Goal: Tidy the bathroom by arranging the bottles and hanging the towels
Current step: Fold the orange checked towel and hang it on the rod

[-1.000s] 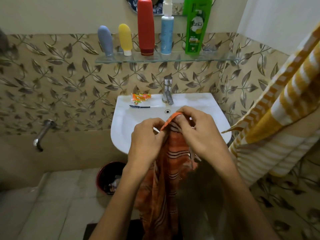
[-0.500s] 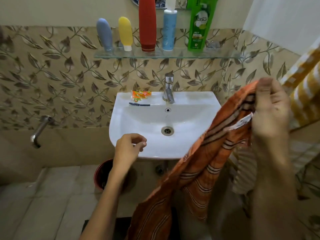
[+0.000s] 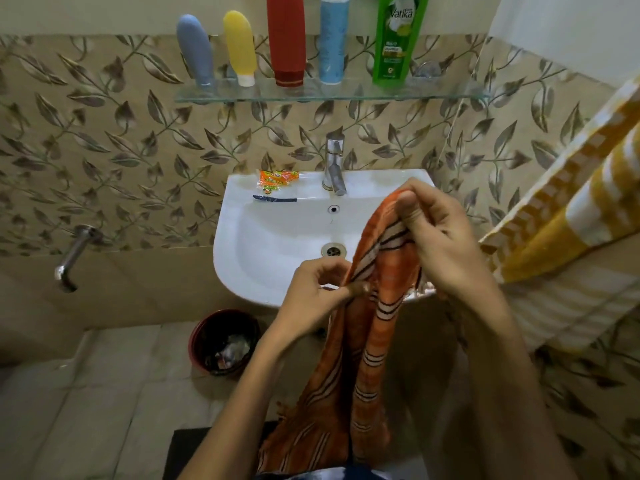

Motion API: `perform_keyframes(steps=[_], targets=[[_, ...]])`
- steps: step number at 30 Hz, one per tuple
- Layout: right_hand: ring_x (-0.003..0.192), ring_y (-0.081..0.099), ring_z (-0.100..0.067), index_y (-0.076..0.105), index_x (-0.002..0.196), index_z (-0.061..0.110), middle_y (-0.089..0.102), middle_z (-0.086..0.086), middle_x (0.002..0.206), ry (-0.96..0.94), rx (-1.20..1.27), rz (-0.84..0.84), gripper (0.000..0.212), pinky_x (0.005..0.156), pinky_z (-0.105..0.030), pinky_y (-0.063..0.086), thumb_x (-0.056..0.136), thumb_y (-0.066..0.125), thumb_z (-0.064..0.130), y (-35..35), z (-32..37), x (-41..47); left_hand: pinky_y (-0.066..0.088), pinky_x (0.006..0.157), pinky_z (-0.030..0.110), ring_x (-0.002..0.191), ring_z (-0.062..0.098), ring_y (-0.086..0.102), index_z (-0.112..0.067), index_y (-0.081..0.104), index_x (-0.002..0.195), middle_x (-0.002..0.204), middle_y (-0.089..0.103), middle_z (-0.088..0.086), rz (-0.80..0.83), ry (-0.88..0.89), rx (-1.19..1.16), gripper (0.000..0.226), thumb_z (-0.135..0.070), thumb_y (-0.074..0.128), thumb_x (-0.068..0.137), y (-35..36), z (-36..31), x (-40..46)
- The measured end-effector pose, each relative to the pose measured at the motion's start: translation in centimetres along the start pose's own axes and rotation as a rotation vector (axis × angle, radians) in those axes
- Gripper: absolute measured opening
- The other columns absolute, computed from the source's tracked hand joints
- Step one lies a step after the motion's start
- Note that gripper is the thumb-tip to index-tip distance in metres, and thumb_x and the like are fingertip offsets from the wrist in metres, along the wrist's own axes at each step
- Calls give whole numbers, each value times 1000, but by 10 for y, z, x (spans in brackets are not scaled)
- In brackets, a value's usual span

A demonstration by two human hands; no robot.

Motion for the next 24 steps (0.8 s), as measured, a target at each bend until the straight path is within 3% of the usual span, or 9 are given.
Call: perform_keyframes(steps=[2, 5, 10, 13, 15, 18, 20, 22, 24], targets=[[56, 48, 4, 51, 72, 16, 52, 14, 57, 21, 99, -93, 28, 55, -10, 39, 93, 40, 31, -5, -1, 1, 48, 64, 25, 72, 17, 63, -13, 70, 76, 75, 69, 6, 19, -48, 7, 6, -11, 75, 76, -2, 9, -1], [54, 42, -1, 52, 73, 23, 46, 12, 58, 22, 118, -197, 26, 53, -15, 37, 89, 41, 40, -14, -4, 1, 51, 72, 32, 75, 12, 65, -15, 72, 80, 77, 70, -2, 32, -62, 23, 6, -16, 67, 84, -3, 19, -3], [55, 41, -2, 50, 74, 23, 44, 8, 61, 23, 55, -249, 30, 53, -16, 37, 101, 37, 25, -16, -16, -2, 55, 85, 37, 93, 10, 67, -14, 72, 103, 96, 74, -1, -110, 2, 174, 24, -19, 49, 97, 2, 27, -6], [47, 42, 2, 52, 75, 21, 46, 12, 51, 107, 15, -154, 27, 49, -11, 37, 100, 41, 25, -17, -24, -6, 55, 82, 38, 87, 9, 68, -9, 72, 104, 92, 74, 1, -272, 55, 224, 24, -11, 49, 96, -2, 24, -8], [49, 46, 2, 56, 82, 26, 51, 14, 53, 221, -97, -8, 19, 53, -17, 42, 89, 55, 43, -15, -28, -10, 54, 75, 40, 79, 14, 66, -7, 70, 95, 82, 72, 4, -301, 101, 251, 22, -10, 48, 96, -7, 18, -8], [82, 56, 7, 60, 93, 43, 61, 24, 83, 349, -449, 314, 49, 74, -20, 45, 59, 57, 78, -5, -37, -18, 49, 66, 42, 72, 22, 61, -5, 64, 87, 75, 65, 10, -196, 182, 243, 24, -17, 44, 95, -4, -1, -10], [75, 59, -2, 63, 84, 35, 64, 14, 75, 319, -546, 425, 46, 70, -29, 47, 66, 55, 76, 5, -38, -21, 48, 65, 40, 71, 23, 60, -4, 62, 87, 75, 63, 11, -138, 235, 213, 26, -20, 42, 94, -2, -13, -11], [62, 58, -10, 59, 69, 24, 61, 3, 60, 234, -568, 401, 39, 64, -37, 46, 83, 51, 60, 8, -35, -20, 46, 63, 38, 69, 23, 58, -2, 60, 85, 74, 60, 14, -110, 272, 179, 28, -20, 42, 95, -2, -19, -11], [60, 54, -8, 56, 66, 26, 58, 5, 58, 149, -510, 347, 37, 62, -35, 44, 91, 46, 50, 8, -32, -20, 42, 61, 35, 66, 19, 54, -1, 57, 83, 70, 55, 13, -85, 277, 132, 30, -23, 42, 96, -3, -21, -11]])
Point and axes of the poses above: each hand's wrist, its own x-axis towards the middle knuckle, its own y-axis out of the palm, z = x × y, the point moved 1 cm from there along x, towards the middle knuckle
